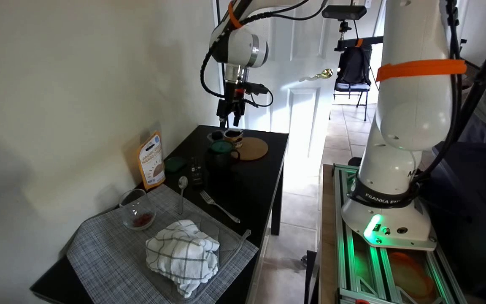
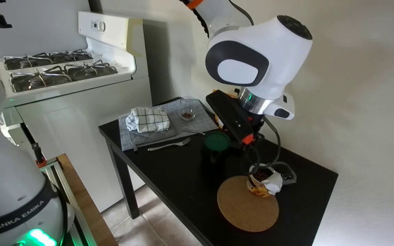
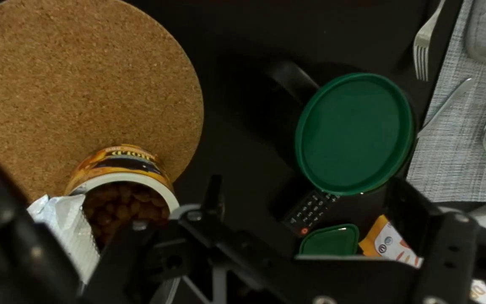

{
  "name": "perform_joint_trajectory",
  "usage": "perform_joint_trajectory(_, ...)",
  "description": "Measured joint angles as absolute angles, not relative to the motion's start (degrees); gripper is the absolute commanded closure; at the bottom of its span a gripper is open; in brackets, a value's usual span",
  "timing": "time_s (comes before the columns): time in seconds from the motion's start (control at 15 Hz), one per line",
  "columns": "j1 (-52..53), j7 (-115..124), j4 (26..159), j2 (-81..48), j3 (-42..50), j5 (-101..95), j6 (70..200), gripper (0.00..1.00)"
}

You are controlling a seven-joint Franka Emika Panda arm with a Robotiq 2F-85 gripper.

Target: Remove the green lid from the top of the mug then put the silver fork inside the mug.

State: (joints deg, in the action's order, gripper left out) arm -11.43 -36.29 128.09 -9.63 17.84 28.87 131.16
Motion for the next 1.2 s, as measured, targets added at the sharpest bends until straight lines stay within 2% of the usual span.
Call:
perform_joint_trajectory(0.07, -12.5, -36.3, 127.3, -11.1, 16.9, 28.9, 131.1, 0.29)
perform_joint_trajectory(0.13, -13.4, -36.3, 126.5, -12.3, 16.0, 28.9, 131.1, 0.33)
perform_joint_trajectory(0.27, -14.9, -36.3, 125.3, -14.3, 14.2, 28.9, 131.0, 0.46)
perform_joint_trajectory(0.33, -15.5, -36.3, 124.7, -15.1, 13.4, 28.9, 130.9, 0.58)
perform_joint_trajectory(0.6, -17.3, -36.2, 123.3, -17.1, 10.9, 28.9, 130.4, 0.66)
perform_joint_trajectory(0.67, -17.6, -36.2, 123.0, -17.4, 10.4, 28.9, 130.1, 0.64)
perform_joint_trajectory(1.0, -18.3, -36.2, 122.8, -17.7, 8.7, 28.9, 129.8, 0.73)
perform_joint_trajectory(1.07, -18.3, -36.2, 122.7, -17.7, 8.5, 28.9, 129.8, 0.87)
perform_joint_trajectory(1.13, -18.3, -36.2, 122.6, -17.7, 8.4, 28.9, 129.8, 0.94)
perform_joint_trajectory(1.2, -18.3, -36.2, 122.6, -17.7, 8.2, 28.9, 129.7, 0.94)
